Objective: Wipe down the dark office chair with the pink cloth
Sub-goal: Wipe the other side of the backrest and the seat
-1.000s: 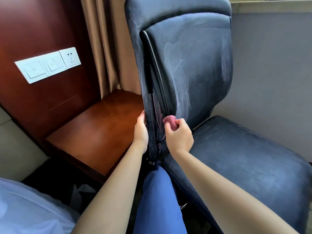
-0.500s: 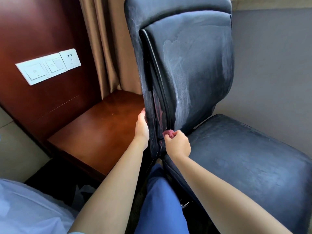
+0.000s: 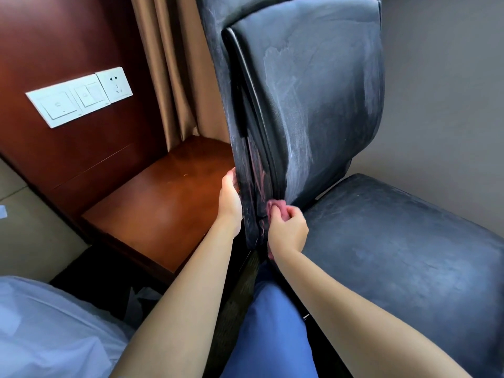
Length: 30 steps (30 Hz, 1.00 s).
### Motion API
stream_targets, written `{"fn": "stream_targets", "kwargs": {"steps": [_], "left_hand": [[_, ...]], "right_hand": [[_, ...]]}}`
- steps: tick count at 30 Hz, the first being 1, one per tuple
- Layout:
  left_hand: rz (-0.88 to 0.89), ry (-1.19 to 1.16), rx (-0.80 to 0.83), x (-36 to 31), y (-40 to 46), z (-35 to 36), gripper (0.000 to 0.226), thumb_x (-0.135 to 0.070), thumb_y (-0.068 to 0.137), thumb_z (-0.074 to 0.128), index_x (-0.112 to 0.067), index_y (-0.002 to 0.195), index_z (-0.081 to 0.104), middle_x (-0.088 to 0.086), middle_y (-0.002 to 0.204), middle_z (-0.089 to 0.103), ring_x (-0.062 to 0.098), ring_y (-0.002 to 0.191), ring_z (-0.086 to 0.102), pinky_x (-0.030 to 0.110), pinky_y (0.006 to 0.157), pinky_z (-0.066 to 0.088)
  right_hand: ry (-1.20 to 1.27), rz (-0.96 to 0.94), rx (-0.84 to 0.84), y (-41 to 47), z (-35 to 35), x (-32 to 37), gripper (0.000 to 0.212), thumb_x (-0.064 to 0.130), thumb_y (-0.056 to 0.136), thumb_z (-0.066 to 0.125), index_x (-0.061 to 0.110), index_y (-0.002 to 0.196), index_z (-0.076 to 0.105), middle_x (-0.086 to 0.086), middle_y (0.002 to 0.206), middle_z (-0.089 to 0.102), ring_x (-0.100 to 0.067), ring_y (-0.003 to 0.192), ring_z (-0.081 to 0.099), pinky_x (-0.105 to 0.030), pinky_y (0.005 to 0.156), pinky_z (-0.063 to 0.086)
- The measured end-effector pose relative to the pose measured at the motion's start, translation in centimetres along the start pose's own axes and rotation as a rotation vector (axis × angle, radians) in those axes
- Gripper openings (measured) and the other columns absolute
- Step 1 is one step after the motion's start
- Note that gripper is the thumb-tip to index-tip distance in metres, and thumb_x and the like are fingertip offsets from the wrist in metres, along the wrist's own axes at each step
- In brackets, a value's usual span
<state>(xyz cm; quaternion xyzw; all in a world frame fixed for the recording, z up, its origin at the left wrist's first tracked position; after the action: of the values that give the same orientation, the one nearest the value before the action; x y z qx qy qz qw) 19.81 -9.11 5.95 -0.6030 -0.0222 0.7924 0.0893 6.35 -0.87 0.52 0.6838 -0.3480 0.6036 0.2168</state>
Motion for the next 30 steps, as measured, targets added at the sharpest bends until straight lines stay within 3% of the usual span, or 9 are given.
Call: {"fn": "stream_targets", "kwargs": {"steps": [6, 11, 13, 17, 20, 23, 26, 28, 30], "left_hand": [[0.045, 0.014, 0.000, -0.7, -1.6, 0.3, 0.038, -0.033, 0.102, 0.024, -0.024, 0.094, 0.060, -0.014, 0.085, 0.062, -0.011, 0.061, 0.059, 0.007, 0.049, 0.045], [0.060, -0.005, -0.093, 0.2, -2.9, -1.3, 0.036, -0.033, 0.100, 0.031, -0.014, 0.109, 0.060, -0.005, 0.101, 0.065, 0.003, 0.093, 0.062, 0.016, 0.070, 0.044], [0.070, -0.052, -0.125, 0.7, -3.5, -1.8, 0.035, -0.031, 0.099, 0.033, -0.011, 0.114, 0.058, -0.003, 0.102, 0.062, 0.006, 0.092, 0.059, 0.014, 0.068, 0.044], [0.111, -0.065, -0.095, 1.2, -4.9, -1.6, 0.030, -0.023, 0.100, 0.029, -0.015, 0.093, 0.058, -0.012, 0.076, 0.064, -0.007, 0.064, 0.059, 0.007, 0.055, 0.045], [0.137, -0.098, -0.098, 1.5, -5.7, -1.8, 0.031, -0.021, 0.101, 0.028, -0.016, 0.099, 0.058, -0.009, 0.084, 0.063, -0.011, 0.063, 0.059, 0.005, 0.055, 0.045], [0.176, -0.065, -0.081, 1.4, -5.9, -1.6, 0.034, -0.019, 0.101, 0.026, -0.019, 0.089, 0.058, -0.017, 0.070, 0.065, -0.010, 0.061, 0.059, 0.006, 0.056, 0.045], [0.161, -0.047, -0.092, 1.7, -5.3, -2.2, 0.034, -0.021, 0.100, 0.027, -0.014, 0.098, 0.060, -0.016, 0.078, 0.067, -0.005, 0.076, 0.060, 0.011, 0.075, 0.049], [0.125, -0.032, -0.106, 2.1, -4.7, -3.1, 0.040, -0.026, 0.100, 0.026, -0.010, 0.117, 0.059, -0.007, 0.099, 0.064, 0.005, 0.095, 0.058, 0.028, 0.099, 0.044], [0.086, -0.007, -0.087, 2.9, -4.2, -3.3, 0.045, -0.030, 0.102, 0.023, -0.011, 0.123, 0.057, -0.004, 0.108, 0.063, 0.010, 0.103, 0.056, 0.037, 0.107, 0.038]], "right_hand": [[0.029, -0.193, -0.034, 0.3, -3.1, 6.8, 0.023, 0.046, 0.086, 0.057, 0.023, 0.087, 0.059, 0.013, 0.079, 0.062, -0.004, 0.072, 0.058, -0.025, 0.063, 0.045], [-0.152, -0.312, -0.037, -1.5, -3.0, 5.1, 0.022, 0.044, 0.085, 0.060, 0.024, 0.092, 0.053, 0.012, 0.086, 0.061, -0.008, 0.076, 0.057, -0.027, 0.066, 0.043], [-0.143, -0.325, -0.072, -2.1, -3.1, 4.2, 0.021, 0.041, 0.085, 0.061, 0.024, 0.094, 0.053, 0.011, 0.089, 0.061, -0.009, 0.079, 0.055, -0.027, 0.068, 0.042], [0.027, -0.253, -0.081, -3.1, -3.2, 1.2, 0.014, 0.037, 0.085, 0.063, 0.029, 0.092, 0.054, 0.012, 0.091, 0.063, -0.007, 0.083, 0.057, -0.026, 0.072, 0.044], [0.020, -0.166, -0.054, -3.5, -2.8, -2.1, 0.010, 0.036, 0.087, 0.062, 0.031, 0.092, 0.055, 0.013, 0.088, 0.063, -0.007, 0.082, 0.057, -0.024, 0.071, 0.041], [-0.025, 0.023, 0.037, -3.5, -1.0, -6.4, 0.008, 0.036, 0.088, 0.059, 0.028, 0.091, 0.058, 0.011, 0.081, 0.062, -0.013, 0.082, 0.058, -0.028, 0.071, 0.043], [-0.076, 0.162, 0.141, -3.4, 1.2, -8.3, 0.013, 0.035, 0.087, 0.058, 0.022, 0.085, 0.061, 0.002, 0.080, 0.064, -0.020, 0.082, 0.060, -0.031, 0.072, 0.047], [-0.059, 0.174, 0.109, -3.4, 0.9, -8.1, 0.013, 0.035, 0.087, 0.058, 0.022, 0.084, 0.061, 0.003, 0.080, 0.064, -0.019, 0.081, 0.059, -0.031, 0.072, 0.046], [0.018, 0.128, 0.033, -3.5, -0.3, -6.9, 0.013, 0.034, 0.090, 0.056, 0.022, 0.088, 0.060, 0.008, 0.079, 0.062, -0.011, 0.076, 0.057, -0.027, 0.066, 0.041]]}}
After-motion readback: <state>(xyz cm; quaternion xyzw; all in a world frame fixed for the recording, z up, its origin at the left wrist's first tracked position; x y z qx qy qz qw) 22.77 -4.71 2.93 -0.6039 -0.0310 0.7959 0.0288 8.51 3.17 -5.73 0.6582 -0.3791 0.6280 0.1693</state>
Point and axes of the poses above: each hand's wrist, its own y-axis towards the middle knuckle, its own z-axis out of the palm, x = y × z, the point moved 10 cm from there along y, towards the middle knuckle
